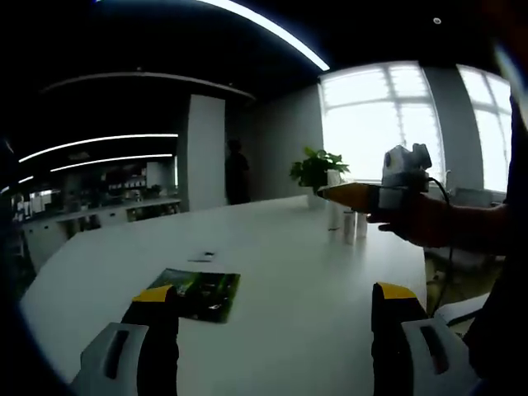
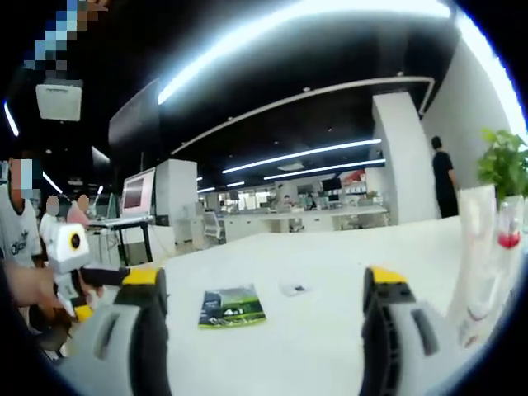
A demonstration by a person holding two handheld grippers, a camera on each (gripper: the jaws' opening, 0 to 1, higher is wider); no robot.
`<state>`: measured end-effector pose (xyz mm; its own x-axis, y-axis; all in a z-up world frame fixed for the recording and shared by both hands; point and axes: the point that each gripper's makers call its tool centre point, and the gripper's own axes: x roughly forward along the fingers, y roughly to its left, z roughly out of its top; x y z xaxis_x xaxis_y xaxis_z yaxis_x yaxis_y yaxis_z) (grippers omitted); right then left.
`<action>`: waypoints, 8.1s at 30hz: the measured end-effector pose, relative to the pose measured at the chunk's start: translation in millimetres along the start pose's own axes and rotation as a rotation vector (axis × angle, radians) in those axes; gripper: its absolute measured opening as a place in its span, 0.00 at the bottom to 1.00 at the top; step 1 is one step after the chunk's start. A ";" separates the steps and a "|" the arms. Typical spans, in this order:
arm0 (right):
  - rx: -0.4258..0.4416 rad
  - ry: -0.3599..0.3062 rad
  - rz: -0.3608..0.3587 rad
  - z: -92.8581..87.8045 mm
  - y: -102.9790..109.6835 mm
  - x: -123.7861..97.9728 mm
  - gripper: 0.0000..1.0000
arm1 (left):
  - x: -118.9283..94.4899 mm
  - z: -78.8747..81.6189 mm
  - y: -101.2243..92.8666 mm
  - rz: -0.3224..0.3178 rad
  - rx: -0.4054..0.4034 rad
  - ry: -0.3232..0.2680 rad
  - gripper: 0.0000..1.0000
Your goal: Arrange the skincare products in the storage area until every visible bottle or jar stands upright without overlapping.
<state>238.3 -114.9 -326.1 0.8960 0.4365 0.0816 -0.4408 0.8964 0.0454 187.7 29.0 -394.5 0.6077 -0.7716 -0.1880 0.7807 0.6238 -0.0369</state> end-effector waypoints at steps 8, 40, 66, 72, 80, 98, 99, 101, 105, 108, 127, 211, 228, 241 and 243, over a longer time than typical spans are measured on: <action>0.010 0.028 0.039 -10.2 -3.0 22.8 0.98 | 5.2 0.0 10.4 0.010 0.003 0.009 0.99; 0.011 0.182 0.119 -67.0 10.0 87.9 0.84 | 28.1 -13.4 74.5 0.058 -0.028 0.063 0.99; 0.044 0.226 0.134 -90.9 2.8 96.9 0.78 | 51.5 -15.9 126.0 0.102 -0.102 0.063 0.52; 0.058 0.230 0.150 -93.0 8.3 102.0 0.77 | 57.3 -15.4 134.0 0.119 -0.090 0.077 0.49; 0.028 0.249 0.170 -94.6 14.2 104.6 0.74 | 62.7 -22.3 143.2 0.109 -0.058 0.129 0.32; 0.062 0.262 0.193 -104.5 3.1 117.2 0.72 | 72.4 -37.4 171.0 0.067 -0.037 0.252 0.05; 0.062 0.262 0.193 -104.6 2.8 117.3 0.72 | 72.8 -38.6 171.7 0.069 -0.037 0.259 0.05; 0.059 0.267 0.194 -105.2 2.6 117.7 0.72 | 74.2 -40.2 172.0 0.065 -0.033 0.265 0.03; 0.057 0.270 0.199 -105.2 2.9 118.6 0.72 | 77.9 -43.4 167.6 0.052 -0.031 0.279 0.01; 0.058 0.274 0.203 -105.7 3.4 119.5 0.72 | 79.9 -47.3 162.4 0.044 -0.027 0.292 0.00; 0.161 0.412 0.320 -123.0 6.8 134.2 0.76 | 79.3 -62.8 159.3 0.025 -0.020 0.343 0.00; 0.600 0.870 0.619 -158.0 55.9 151.5 0.00 | 80.3 -60.9 164.8 -0.005 -0.025 0.296 0.00; 0.586 0.748 0.484 -151.5 58.9 139.1 0.00 | 76.6 -57.0 157.4 0.002 0.000 0.309 0.00; 0.603 0.736 0.465 -153.0 66.0 132.3 0.00 | 75.4 -52.9 158.4 -0.003 -0.018 0.295 0.00; 0.608 0.732 0.464 -152.8 67.0 132.0 0.00 | 74.4 -51.7 158.6 -0.004 -0.023 0.288 0.00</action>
<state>335.1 14.5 -464.4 0.3574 0.8478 -0.3918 -0.5196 0.5291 0.6709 349.2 76.9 -465.1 0.5357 -0.7087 -0.4590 0.7773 0.6263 -0.0598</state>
